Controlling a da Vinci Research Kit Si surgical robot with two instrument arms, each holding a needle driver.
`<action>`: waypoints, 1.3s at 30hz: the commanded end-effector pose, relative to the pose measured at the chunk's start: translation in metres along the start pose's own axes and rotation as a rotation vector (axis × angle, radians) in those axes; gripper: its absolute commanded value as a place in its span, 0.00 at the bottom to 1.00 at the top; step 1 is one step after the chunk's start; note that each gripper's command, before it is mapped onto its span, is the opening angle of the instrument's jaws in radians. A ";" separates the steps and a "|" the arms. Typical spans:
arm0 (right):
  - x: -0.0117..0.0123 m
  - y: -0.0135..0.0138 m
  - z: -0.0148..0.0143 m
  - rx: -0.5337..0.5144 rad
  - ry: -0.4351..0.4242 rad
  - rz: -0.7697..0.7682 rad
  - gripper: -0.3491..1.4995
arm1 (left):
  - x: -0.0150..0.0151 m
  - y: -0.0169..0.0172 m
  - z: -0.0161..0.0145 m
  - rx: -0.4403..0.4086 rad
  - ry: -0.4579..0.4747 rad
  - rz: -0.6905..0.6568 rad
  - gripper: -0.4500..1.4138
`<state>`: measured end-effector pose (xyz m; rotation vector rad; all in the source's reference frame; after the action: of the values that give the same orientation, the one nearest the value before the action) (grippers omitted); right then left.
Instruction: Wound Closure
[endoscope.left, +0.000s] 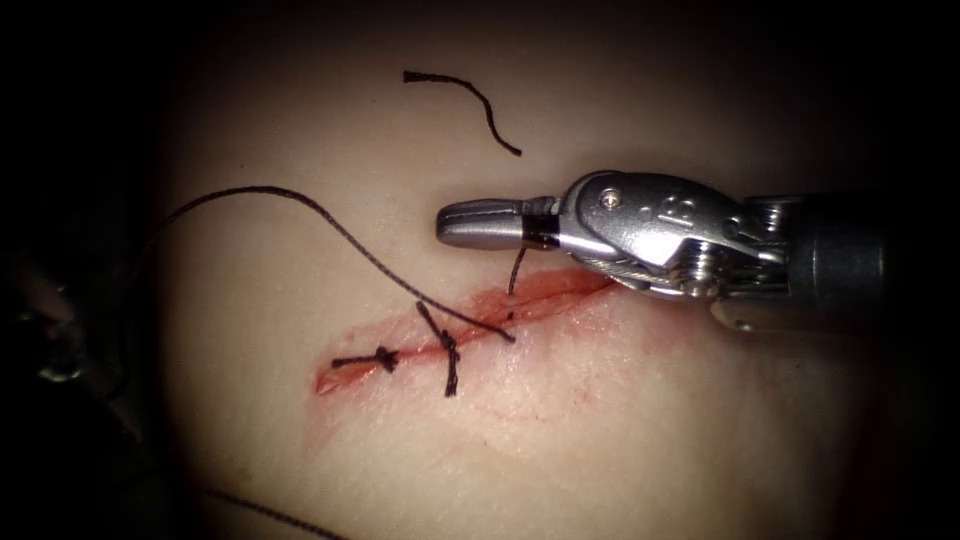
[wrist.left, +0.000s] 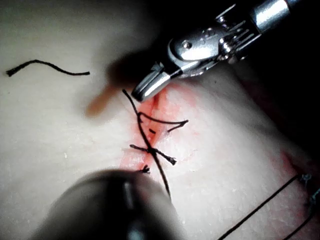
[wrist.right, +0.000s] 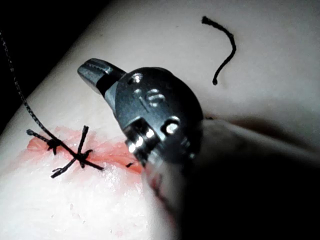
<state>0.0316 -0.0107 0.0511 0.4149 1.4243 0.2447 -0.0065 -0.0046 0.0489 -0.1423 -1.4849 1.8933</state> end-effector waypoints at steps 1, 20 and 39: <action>0.0007 0.0013 0.0009 -0.015 0.004 -0.011 0.00 | -0.0001 0.0003 0.0004 0.000 -0.054 0.020 0.00; 0.0007 -0.0027 0.0084 0.521 0.134 0.191 0.00 | 0.0073 0.0030 -0.0093 0.424 -0.240 0.076 0.00; 0.0046 -0.0014 0.0058 0.315 0.529 0.381 0.00 | 0.0137 -0.0063 0.0072 0.176 -0.078 -0.111 0.00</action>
<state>0.0369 -0.0109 0.0467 0.9367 1.9005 0.4741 -0.0172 -0.0020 0.0610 0.0873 -1.3443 1.9333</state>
